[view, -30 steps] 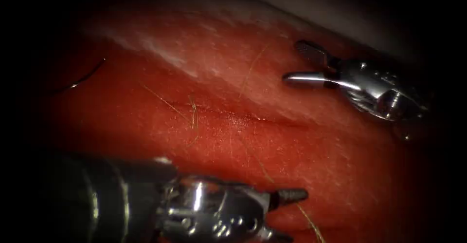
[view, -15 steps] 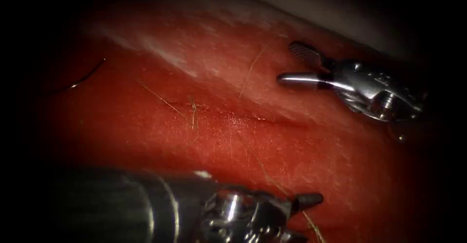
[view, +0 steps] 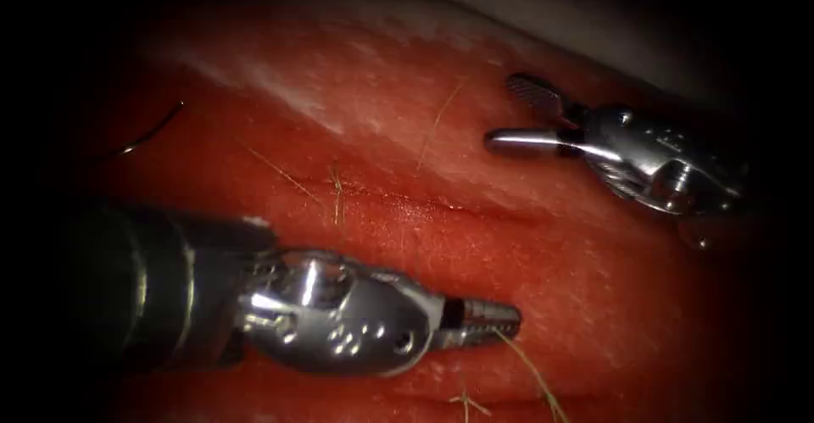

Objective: Wound Closure

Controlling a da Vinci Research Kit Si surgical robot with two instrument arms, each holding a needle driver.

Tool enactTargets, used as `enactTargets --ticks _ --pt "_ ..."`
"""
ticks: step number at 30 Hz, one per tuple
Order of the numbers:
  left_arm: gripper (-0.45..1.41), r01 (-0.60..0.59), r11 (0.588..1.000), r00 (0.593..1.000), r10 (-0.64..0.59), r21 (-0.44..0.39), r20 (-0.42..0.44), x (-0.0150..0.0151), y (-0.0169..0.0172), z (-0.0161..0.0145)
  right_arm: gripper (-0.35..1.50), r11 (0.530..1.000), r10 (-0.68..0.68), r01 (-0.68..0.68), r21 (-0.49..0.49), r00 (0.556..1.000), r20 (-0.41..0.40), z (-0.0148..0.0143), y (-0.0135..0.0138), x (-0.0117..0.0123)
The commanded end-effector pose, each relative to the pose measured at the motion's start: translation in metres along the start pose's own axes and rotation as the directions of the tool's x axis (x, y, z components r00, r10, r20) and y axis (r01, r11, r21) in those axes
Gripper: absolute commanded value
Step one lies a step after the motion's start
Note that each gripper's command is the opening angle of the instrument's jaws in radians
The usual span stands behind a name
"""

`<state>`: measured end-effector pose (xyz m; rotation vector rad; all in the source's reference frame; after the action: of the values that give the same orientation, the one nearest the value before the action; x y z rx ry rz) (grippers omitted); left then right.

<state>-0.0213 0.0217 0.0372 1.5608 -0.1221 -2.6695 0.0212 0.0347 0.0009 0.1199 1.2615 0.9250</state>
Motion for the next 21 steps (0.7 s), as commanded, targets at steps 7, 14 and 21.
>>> enactTargets --ticks 7,14,21 --pt "-0.35 -0.052 0.996 0.989 0.041 -0.075 -0.139 -0.0052 -0.0016 -0.0031 1.20 0.958 -0.152 0.143 0.248 0.988 0.020 0.0005 -0.0033 0.0000" --pt "-0.35 -0.177 0.979 0.958 0.147 -0.104 -0.247 -0.0085 -0.0027 -0.0045 1.10 0.884 -0.338 0.308 0.352 0.941 0.024 0.0053 -0.0077 -0.0015" --pt "-0.35 -0.251 0.963 0.936 0.214 -0.102 -0.280 -0.0076 -0.0022 -0.0039 0.98 0.850 -0.403 0.372 0.373 0.915 0.004 0.0070 -0.0101 -0.0018"
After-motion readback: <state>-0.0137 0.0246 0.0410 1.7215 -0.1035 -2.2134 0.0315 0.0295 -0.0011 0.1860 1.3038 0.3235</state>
